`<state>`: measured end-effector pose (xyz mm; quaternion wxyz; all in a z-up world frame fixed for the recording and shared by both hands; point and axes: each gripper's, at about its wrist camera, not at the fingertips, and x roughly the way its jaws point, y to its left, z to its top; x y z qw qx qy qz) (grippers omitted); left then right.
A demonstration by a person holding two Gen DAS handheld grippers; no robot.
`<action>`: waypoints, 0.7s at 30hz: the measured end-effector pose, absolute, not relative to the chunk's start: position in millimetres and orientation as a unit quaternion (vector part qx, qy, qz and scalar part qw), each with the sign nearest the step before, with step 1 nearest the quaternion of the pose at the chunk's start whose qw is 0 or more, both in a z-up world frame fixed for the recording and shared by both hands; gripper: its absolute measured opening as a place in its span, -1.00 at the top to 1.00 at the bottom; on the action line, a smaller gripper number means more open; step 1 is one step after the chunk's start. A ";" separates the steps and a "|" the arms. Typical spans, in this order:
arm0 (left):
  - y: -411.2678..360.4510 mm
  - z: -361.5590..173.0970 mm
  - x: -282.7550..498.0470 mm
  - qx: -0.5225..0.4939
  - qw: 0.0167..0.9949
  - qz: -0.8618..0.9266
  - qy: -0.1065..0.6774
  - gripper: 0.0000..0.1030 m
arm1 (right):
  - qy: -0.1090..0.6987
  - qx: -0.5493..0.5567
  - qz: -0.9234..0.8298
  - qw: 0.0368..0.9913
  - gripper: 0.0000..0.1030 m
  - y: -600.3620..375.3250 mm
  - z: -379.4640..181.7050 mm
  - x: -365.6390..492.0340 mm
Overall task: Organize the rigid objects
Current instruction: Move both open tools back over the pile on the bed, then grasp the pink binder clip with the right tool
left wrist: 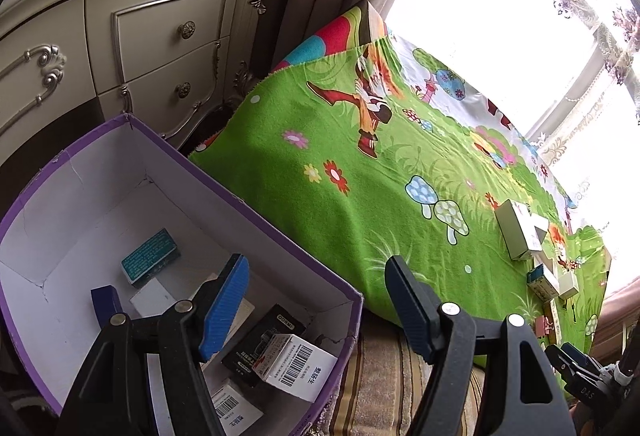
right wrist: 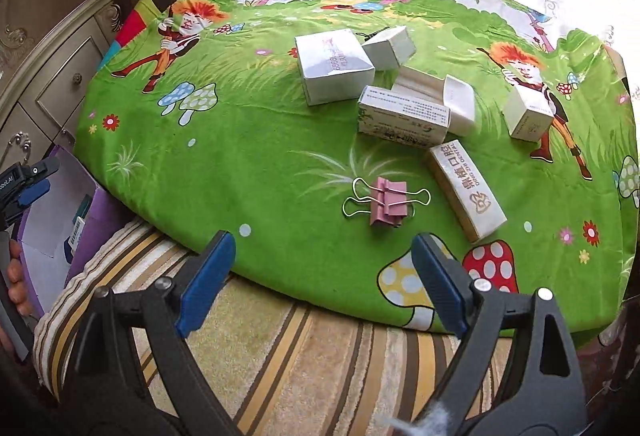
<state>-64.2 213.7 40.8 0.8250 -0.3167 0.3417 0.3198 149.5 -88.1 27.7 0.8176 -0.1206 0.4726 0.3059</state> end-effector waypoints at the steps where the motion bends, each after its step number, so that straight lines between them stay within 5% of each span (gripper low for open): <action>1: 211.9 41.3 -61.9 -0.316 0.826 0.317 0.342 -0.38 | 0.477 -0.114 0.300 0.818 -0.77 -92.4 26.4 154.0; 7: 200.2 43.7 -46.1 -0.309 0.834 0.296 0.349 -0.38 | 0.493 -0.091 0.285 0.817 -0.77 -100.6 16.6 175.0; 21: 168.7 48.1 -1.6 -0.289 0.851 0.243 0.365 -0.38 | 0.500 -0.085 0.294 0.810 -0.34 -86.8 1.1 198.4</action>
